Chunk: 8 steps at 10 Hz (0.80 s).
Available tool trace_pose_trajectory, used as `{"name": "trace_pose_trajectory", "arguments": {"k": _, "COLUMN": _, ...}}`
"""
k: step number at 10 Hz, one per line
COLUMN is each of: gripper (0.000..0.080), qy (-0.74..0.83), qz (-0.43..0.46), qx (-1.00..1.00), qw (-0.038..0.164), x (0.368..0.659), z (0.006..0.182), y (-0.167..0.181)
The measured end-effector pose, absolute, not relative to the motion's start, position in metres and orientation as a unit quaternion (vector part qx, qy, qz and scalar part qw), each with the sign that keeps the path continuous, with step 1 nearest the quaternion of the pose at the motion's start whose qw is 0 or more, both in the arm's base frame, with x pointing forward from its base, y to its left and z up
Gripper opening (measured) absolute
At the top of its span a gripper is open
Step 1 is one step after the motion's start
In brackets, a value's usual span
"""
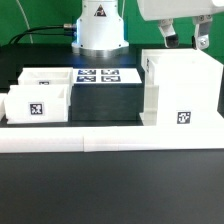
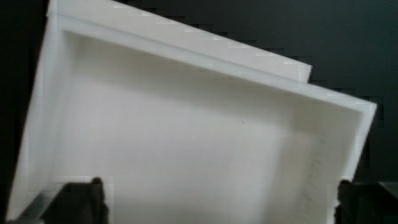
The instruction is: Assemble drawer
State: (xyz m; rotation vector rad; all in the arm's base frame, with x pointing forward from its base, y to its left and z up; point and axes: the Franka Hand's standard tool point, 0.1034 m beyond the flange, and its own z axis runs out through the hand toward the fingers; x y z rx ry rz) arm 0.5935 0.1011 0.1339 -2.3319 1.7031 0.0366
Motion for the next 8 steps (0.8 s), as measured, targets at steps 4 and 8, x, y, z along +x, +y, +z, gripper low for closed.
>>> {"name": "trace_pose_trajectory", "arguments": {"k": 4, "gripper": 0.0649, "qy": 0.320, "qz": 0.002, "qx": -0.943, "qw": 0.089, "x": 0.583, "z": 0.139, "y": 0.076}}
{"name": "trace_pose_trajectory", "arguments": {"k": 8, "gripper": 0.0649, "qy": 0.162, "qz": -0.015, "qx": -0.983, "qw": 0.082, "x": 0.572, "z": 0.137, "y": 0.039}}
